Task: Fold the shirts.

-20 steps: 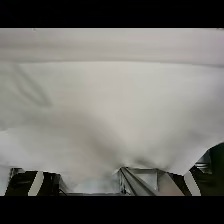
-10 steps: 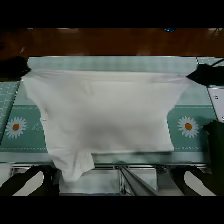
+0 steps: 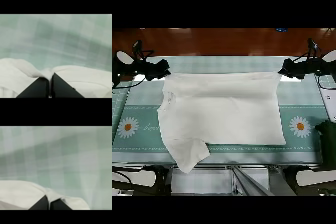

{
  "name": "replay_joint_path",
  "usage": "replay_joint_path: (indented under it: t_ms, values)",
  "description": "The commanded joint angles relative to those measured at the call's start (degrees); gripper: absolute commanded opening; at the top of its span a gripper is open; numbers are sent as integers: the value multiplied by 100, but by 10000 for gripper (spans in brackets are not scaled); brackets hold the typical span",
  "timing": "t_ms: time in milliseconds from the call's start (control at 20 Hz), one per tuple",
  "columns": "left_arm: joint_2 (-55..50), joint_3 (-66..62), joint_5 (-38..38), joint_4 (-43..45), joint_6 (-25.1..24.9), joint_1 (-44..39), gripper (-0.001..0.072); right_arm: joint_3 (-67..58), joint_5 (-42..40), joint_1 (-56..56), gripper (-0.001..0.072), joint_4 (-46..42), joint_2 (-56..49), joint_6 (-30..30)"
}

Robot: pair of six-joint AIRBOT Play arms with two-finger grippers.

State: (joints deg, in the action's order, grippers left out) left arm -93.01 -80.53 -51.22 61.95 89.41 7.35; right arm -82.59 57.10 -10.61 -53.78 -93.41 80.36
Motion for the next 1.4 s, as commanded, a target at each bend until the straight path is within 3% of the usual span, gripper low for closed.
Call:
replay_joint_path:
  t_ms: [0,100,250,550,850,900,950,1000,1050,1200,1350]
  values:
    - [-157,-179,-763,-157,-33,76,30,-223,811,-13,19,87,-243,-72]
    - [87,-175,-1685,-133,-855,208,30,-221,1674,-17,19,-164,-227,-332]
    - [398,214,-2520,-109,-1211,400,30,-103,2031,-26,19,-1180,-17,-166]
    - [446,1720,-2378,52,-1484,433,30,780,1926,-107,19,-1320,96,-168]
    - [439,1862,-2094,94,-1484,509,30,1193,1578,-107,20,-876,94,-365]
    - [439,1862,-2098,17,-1482,509,35,1213,1482,-107,107,-870,94,-210]
    - [444,1860,-2131,-50,-1480,511,142,1213,1436,-107,339,-844,96,-39]
    - [450,1836,-2245,-46,-1486,511,428,1204,1478,-107,411,-800,105,-66]
    - [452,1762,-2461,4,-1484,533,508,1187,1554,-136,411,-813,151,-61]
    - [780,1729,-3045,243,-1572,931,506,1204,1882,-518,411,-951,608,-48]
    - [1587,2520,-3152,345,-1696,1958,507,1674,1965,-1121,411,-734,1445,-4]
